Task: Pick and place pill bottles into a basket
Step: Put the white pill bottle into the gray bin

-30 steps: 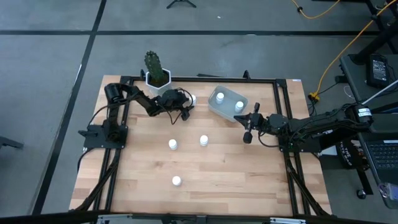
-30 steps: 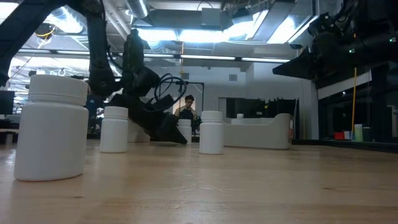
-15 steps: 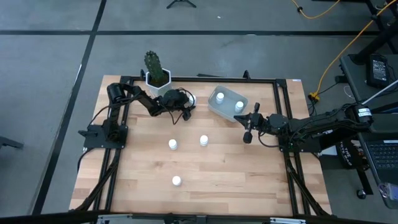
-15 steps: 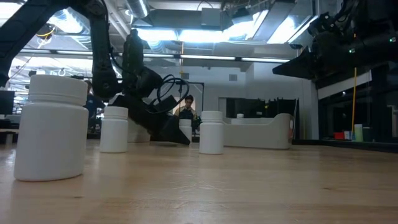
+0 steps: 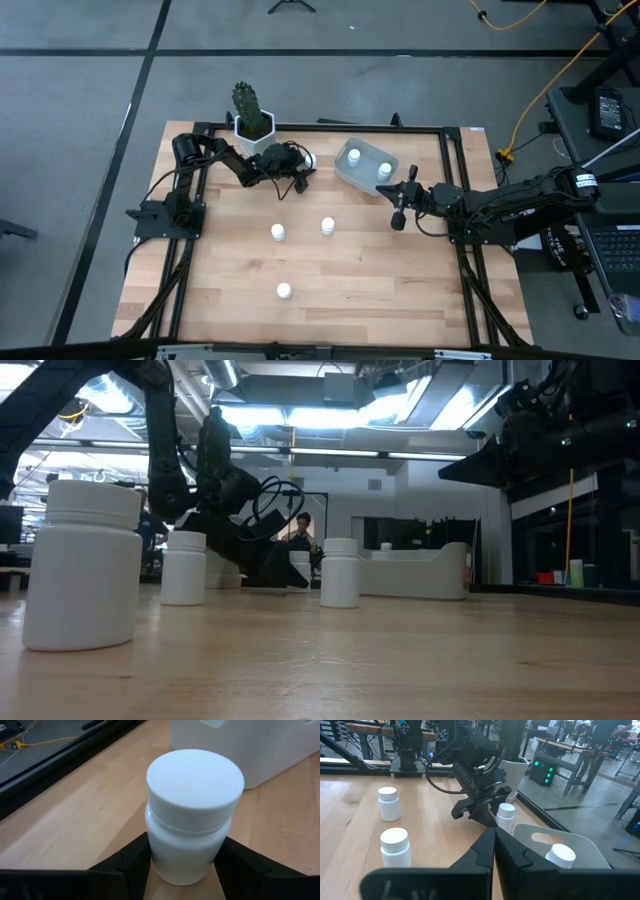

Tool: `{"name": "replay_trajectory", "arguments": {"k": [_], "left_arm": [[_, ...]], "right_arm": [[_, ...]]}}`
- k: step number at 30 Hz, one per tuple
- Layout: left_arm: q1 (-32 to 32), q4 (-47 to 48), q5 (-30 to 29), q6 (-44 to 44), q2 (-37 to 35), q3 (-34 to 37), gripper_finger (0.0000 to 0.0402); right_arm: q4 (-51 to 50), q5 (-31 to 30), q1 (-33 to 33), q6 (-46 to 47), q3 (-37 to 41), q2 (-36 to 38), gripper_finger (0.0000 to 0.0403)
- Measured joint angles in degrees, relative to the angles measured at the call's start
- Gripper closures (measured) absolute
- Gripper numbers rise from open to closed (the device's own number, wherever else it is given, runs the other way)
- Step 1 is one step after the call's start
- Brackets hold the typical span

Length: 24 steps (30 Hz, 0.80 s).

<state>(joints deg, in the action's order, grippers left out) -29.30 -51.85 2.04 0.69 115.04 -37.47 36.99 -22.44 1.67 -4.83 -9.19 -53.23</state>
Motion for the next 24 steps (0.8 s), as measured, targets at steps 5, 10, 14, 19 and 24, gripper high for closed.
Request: {"name": "replay_trajectory", "arguments": {"k": [5, 10, 14, 19, 24], "left_arm": [[0.0, 0.0, 1.1, -1.0, 0.0, 0.0, 0.0216], [0.7, 0.1, 2.6, -0.8, -0.5, 0.0, 0.0216], [1.2, 1.1, 2.6, -0.7, -3.3, 0.0, 0.0216], [2.1, 8.2, 2.6, -0.1, -9.2, 0.0, 0.0217], [4.0, 16.2, 2.3, 0.3, -16.9, 0.0, 0.0217]], "right_arm": [[0.0, 0.0, 0.0, 0.0, 0.0, 0.0, 0.0386], [0.0, 0.0, 0.0, 0.0, 0.0, 0.0, 0.0386], [0.0, 0.0, 0.0, 0.0, 0.0, 0.0, 0.0386], [0.0, 0.0, 0.0, 0.0, 0.0, 0.0, 0.0386], [0.0, 0.0, 0.0, 0.0, 0.0, 0.0, 0.0386]]}}
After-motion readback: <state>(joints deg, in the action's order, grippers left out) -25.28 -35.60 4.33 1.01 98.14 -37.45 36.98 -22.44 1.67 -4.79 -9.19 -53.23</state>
